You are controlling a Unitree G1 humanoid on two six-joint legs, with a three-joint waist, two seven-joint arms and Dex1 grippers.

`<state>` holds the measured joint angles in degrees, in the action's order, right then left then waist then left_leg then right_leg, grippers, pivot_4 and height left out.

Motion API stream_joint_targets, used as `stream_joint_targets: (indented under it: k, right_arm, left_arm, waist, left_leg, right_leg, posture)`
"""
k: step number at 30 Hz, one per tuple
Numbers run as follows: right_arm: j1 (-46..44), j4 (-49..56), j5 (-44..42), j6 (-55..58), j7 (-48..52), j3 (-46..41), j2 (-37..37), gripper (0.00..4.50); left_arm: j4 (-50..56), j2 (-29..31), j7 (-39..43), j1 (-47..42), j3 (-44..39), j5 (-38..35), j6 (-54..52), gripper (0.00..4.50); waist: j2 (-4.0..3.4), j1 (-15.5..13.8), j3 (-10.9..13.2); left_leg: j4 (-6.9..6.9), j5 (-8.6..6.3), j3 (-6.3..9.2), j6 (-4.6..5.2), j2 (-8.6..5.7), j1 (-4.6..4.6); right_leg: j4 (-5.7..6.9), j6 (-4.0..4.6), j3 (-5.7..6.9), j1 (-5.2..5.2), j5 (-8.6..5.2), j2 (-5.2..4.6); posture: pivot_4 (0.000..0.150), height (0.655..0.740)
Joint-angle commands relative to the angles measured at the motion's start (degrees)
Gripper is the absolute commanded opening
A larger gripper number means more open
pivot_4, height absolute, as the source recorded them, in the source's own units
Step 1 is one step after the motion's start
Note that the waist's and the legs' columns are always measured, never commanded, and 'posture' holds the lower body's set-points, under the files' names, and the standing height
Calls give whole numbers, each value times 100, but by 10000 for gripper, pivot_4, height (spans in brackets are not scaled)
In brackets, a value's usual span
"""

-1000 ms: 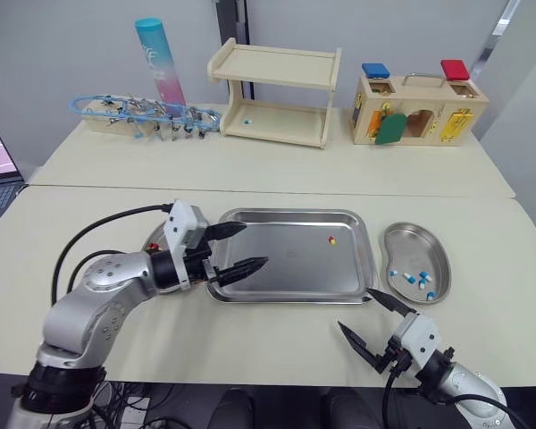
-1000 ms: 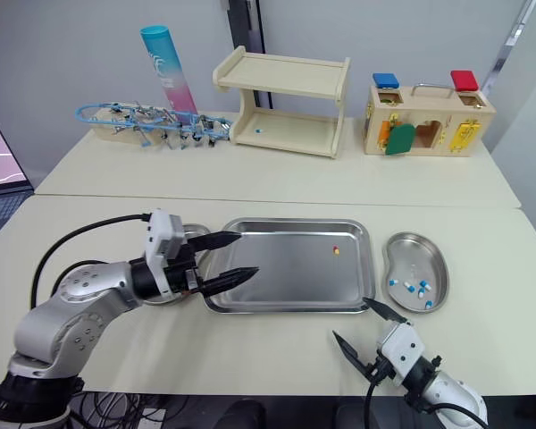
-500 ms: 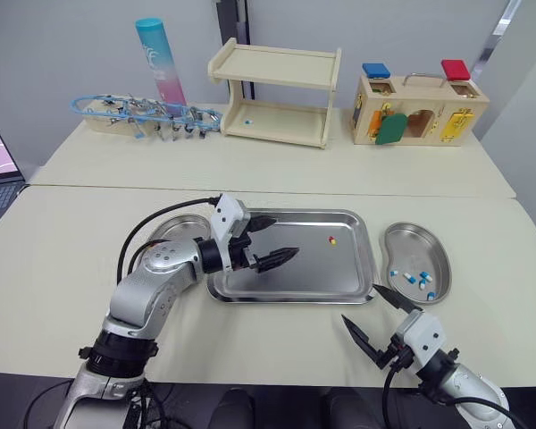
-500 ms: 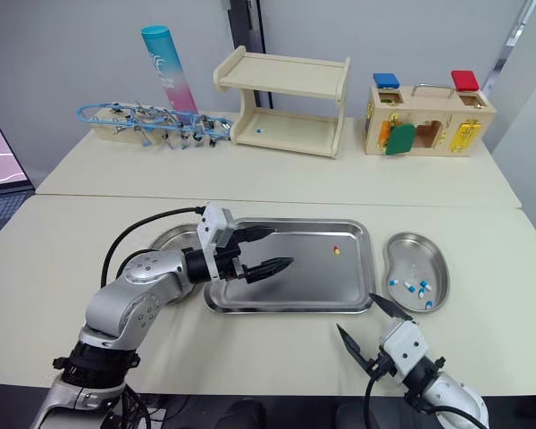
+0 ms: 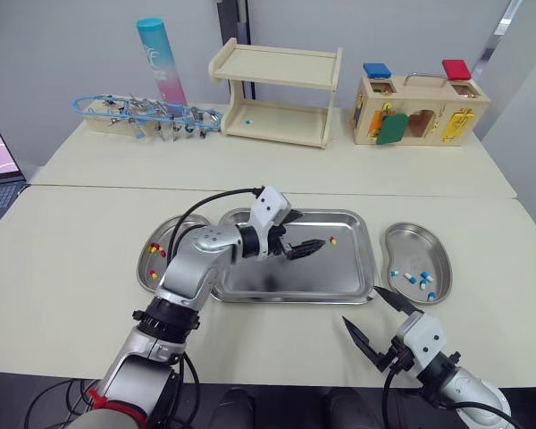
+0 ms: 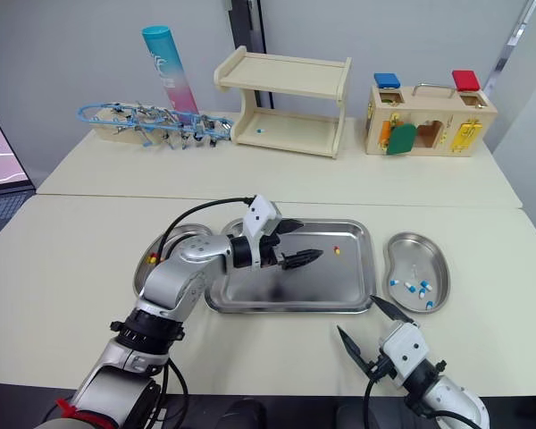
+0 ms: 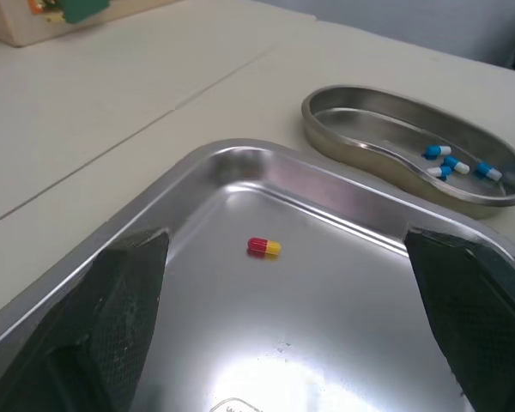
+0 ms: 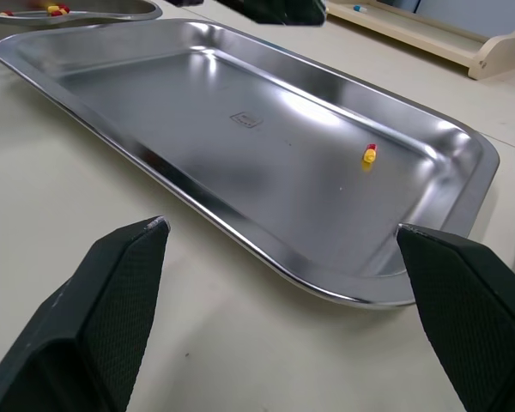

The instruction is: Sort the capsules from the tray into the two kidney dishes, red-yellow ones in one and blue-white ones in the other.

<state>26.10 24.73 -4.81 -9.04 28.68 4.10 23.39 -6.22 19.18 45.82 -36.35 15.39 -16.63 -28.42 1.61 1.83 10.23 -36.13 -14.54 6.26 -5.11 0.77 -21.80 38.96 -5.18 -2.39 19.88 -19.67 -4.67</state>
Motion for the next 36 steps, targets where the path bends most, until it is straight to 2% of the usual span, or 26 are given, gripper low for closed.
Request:
stream_joint_targets:
  k: [1,13,22,25,27,36]
  right_arm:
    - [54,303,58,16,-84,24,-33,44560]
    - [162,454,176,124,-204,118,-93,44560]
    - [251,559,228,203,-300,179,-126,44560]
    - [267,576,235,215,-322,193,-130,45000]
    - [280,584,237,223,-329,200,-133,45000]
    - [373,651,281,250,-369,244,-148,45000]
  left_arm:
    - [-548,-184,134,-273,205,333,402,45000]
    - [-3349,-1078,472,-1436,296,1117,1841,45000]
    - [-4809,-1499,582,-1941,241,1622,2752,45000]
    - [-5052,-1575,695,-2005,233,1699,2898,38941]
    - [-5167,-1599,732,-2035,247,1772,2989,33293]
    - [-5554,-1693,725,-2071,168,1978,3205,4812]
  waist:
    - [0,-5,0]
    - [1,-4,0]
    - [1,-7,1]
    - [1,-6,1]
    - [2,-8,1]
    - [2,-10,0]
  left_leg:
    - [-1,0,0,0,0,-1]
    - [-3,0,0,0,-2,-6]
    - [-4,0,1,1,-4,-10]
    - [-3,0,1,1,-4,-9]
    - [-4,0,1,1,-4,-9]
    - [-4,0,1,1,-4,-8]
  right_leg:
    - [0,0,0,0,0,0]
    - [0,-1,1,4,0,0]
    - [-1,-2,1,7,0,0]
    - [0,-2,2,7,0,0]
    - [0,-2,1,7,0,0]
    - [0,-2,2,5,0,0]
  posture:
    - [1500,7400]
    - [1500,7400]
    - [1500,7400]
    - [1500,7400]
    - [1500,7400]
    - [1500,7400]
